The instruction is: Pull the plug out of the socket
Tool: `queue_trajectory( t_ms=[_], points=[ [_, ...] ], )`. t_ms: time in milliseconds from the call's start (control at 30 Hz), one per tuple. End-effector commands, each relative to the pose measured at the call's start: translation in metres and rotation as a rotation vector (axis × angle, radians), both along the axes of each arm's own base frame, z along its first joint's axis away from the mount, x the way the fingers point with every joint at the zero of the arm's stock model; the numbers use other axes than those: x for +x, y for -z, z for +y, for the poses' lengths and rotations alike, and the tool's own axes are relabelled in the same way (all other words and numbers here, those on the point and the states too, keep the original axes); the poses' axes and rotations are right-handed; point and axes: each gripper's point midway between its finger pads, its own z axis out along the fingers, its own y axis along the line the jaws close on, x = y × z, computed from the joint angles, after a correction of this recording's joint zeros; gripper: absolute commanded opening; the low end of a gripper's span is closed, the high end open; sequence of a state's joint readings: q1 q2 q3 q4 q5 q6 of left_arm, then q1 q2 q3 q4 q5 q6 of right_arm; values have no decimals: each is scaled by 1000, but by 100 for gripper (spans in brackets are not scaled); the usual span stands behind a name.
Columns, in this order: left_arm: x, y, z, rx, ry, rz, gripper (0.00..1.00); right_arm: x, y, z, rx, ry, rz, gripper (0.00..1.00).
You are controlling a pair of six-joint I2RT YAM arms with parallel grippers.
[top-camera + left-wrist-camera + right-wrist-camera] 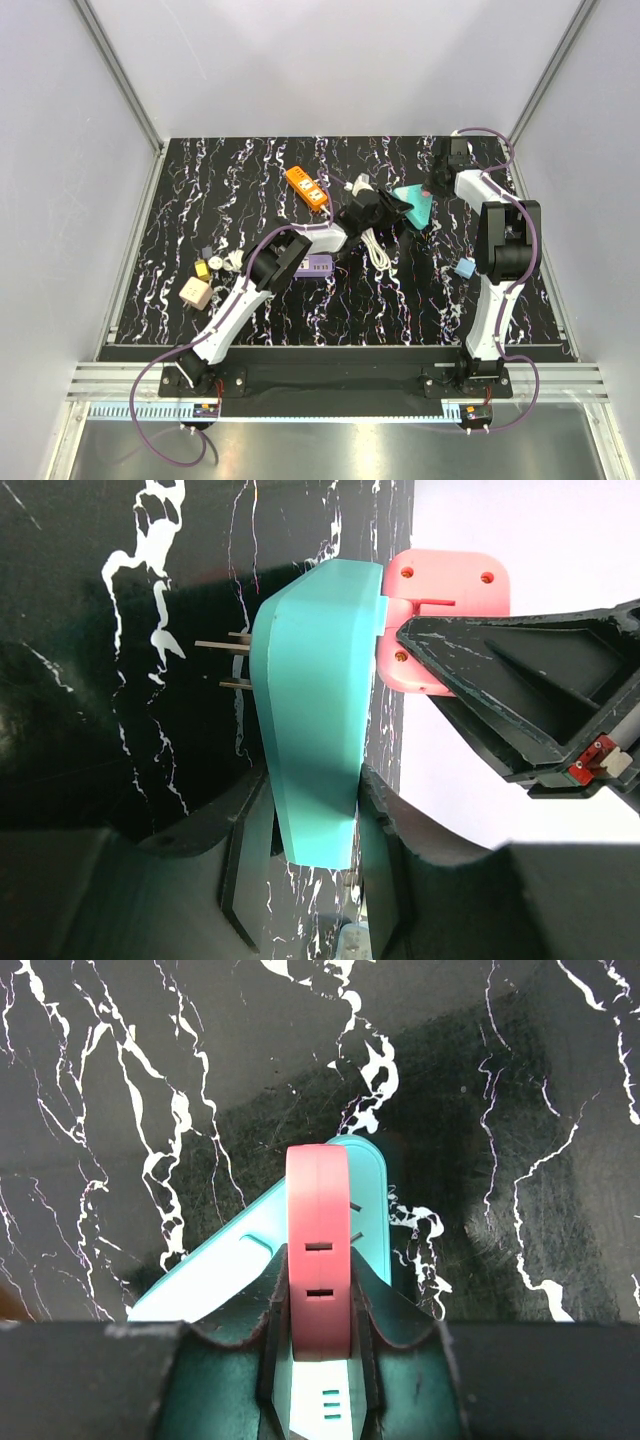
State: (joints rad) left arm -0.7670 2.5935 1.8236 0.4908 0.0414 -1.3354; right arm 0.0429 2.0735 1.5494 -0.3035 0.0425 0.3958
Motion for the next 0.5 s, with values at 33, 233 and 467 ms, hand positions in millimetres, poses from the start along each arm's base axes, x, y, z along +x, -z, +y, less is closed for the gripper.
queue_trajectory(
  t_ms=[33,233,467],
  points=[
    [2,24,9,119,-10,55,0,10,-11,-6,-26,19,-54,2],
    [4,24,8,146,-18,64,0,6,-22,-10,-49,29,-69,0],
    [5,22,7,153,-13,48,0,4,-34,-15,-72,35,-97,0]
  ],
)
